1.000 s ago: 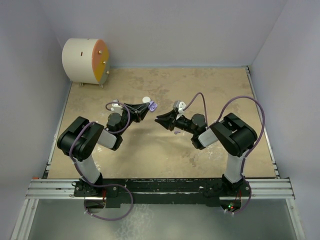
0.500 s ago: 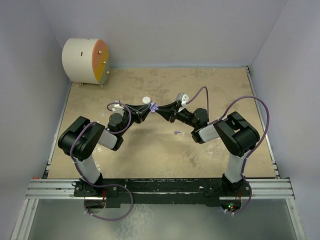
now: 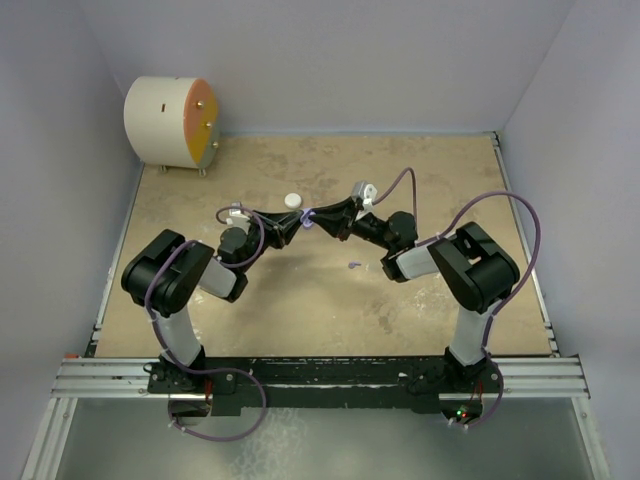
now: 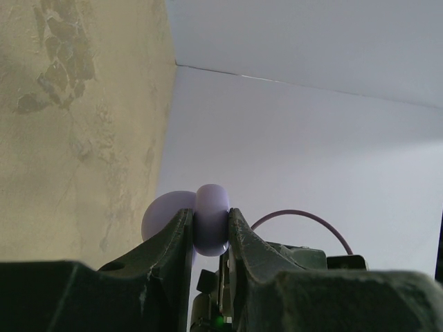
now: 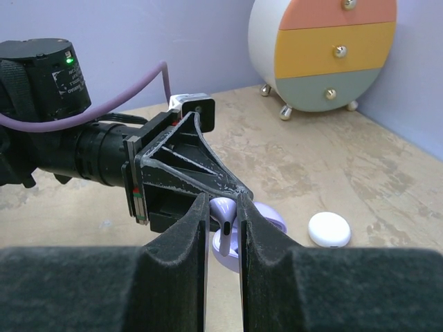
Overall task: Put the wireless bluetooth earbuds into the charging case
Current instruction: Place the earbud in the charging case.
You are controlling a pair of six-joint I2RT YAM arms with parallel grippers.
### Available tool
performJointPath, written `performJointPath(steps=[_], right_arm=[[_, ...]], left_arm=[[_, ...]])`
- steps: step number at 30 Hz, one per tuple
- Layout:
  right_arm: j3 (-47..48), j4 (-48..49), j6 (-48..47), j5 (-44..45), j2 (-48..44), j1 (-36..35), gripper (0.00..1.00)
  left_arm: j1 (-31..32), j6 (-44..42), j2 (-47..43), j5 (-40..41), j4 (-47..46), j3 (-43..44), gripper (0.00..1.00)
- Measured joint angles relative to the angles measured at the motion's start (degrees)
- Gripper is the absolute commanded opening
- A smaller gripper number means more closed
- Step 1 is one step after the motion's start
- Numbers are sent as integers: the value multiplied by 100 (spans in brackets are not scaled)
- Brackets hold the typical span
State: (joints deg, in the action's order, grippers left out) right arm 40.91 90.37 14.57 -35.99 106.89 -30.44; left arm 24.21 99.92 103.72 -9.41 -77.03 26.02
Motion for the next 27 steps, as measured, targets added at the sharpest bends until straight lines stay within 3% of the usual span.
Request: performJointPath(steps=[27], right_arm=[[164, -2, -105, -107, 345, 57, 0]], left_arm=[[186, 413, 245, 0, -444, 4, 0]])
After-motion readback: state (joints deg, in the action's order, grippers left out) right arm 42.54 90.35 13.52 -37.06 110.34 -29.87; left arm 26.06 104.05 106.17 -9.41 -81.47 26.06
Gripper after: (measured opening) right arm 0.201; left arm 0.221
